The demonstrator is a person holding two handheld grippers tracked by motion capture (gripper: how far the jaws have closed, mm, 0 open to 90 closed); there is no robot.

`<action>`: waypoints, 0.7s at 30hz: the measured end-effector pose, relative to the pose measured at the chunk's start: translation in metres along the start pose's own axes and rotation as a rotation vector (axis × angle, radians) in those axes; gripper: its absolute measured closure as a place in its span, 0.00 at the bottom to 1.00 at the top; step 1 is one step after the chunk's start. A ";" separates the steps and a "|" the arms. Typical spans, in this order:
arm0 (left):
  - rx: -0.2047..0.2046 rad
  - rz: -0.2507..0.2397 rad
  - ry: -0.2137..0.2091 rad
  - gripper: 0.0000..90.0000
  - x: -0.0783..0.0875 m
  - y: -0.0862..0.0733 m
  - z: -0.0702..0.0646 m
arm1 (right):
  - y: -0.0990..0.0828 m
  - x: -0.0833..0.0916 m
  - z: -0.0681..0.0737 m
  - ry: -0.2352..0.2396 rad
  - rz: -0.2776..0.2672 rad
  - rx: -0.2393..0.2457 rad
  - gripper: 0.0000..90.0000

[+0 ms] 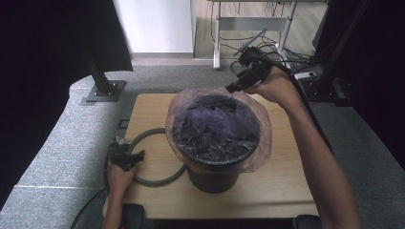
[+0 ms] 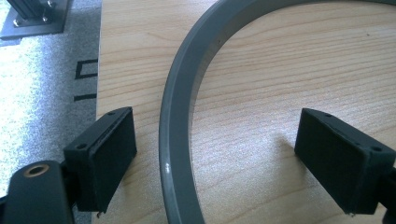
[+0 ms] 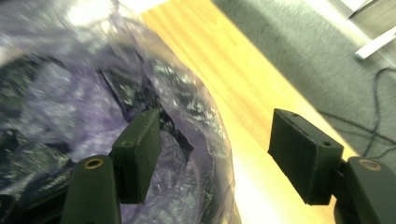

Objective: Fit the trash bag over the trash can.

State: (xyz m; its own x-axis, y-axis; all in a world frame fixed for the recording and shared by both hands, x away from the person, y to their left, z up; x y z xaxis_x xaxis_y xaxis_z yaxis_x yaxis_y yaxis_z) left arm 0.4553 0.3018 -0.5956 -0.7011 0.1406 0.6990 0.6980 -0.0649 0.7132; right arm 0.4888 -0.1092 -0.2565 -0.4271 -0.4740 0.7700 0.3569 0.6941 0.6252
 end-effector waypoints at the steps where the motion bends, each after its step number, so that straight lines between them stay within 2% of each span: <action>1: 0.000 0.001 0.000 0.14 0.000 0.000 0.000 | -0.006 -0.012 -0.002 0.016 0.036 -0.004 0.44; 3: 0.001 -0.001 0.000 0.14 0.000 0.000 0.000 | -0.013 -0.026 -0.003 0.027 0.088 -0.003 0.57; 4: 0.001 -0.001 0.000 0.14 0.000 0.000 0.000 | -0.017 -0.033 -0.003 0.017 0.115 0.014 0.66; 5: 0.001 -0.001 0.000 0.14 0.000 0.000 0.000 | -0.017 -0.033 -0.003 0.017 0.115 0.014 0.66; 6: 0.001 0.000 0.000 0.14 0.000 0.000 0.000 | -0.019 -0.043 -0.004 0.005 0.120 0.033 0.84; 8: 0.001 -0.001 0.000 0.14 0.000 0.000 0.000 | -0.017 -0.046 -0.006 0.012 0.092 0.017 0.97; 12: 0.001 -0.001 0.000 0.14 0.000 0.000 0.000 | -0.013 -0.042 -0.011 -0.022 0.070 0.005 0.99; 18: -0.001 0.000 -0.001 0.14 0.000 0.000 0.000 | 0.000 -0.016 -0.021 -0.068 0.002 -0.015 0.99; 21: -0.001 0.000 -0.001 0.14 0.000 0.000 0.000 | 0.000 -0.017 -0.025 -0.087 0.003 -0.027 0.99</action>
State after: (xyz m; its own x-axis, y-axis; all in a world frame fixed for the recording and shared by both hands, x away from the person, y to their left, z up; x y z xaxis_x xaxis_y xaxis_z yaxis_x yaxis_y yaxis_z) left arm 0.4556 0.3017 -0.5956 -0.7013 0.1417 0.6987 0.6976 -0.0654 0.7135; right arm 0.5172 -0.1146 -0.2666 -0.4961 -0.4221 0.7587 0.3799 0.6802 0.6269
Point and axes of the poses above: each handheld gripper's, and its own axes: x roughly backward along the jaws, y roughly out of its top, z roughly to its left, the point moved 7 cm from there along -x, roughly forward along the jaws, and after that the axes turned 5 degrees about x, right-handed, at the moved point
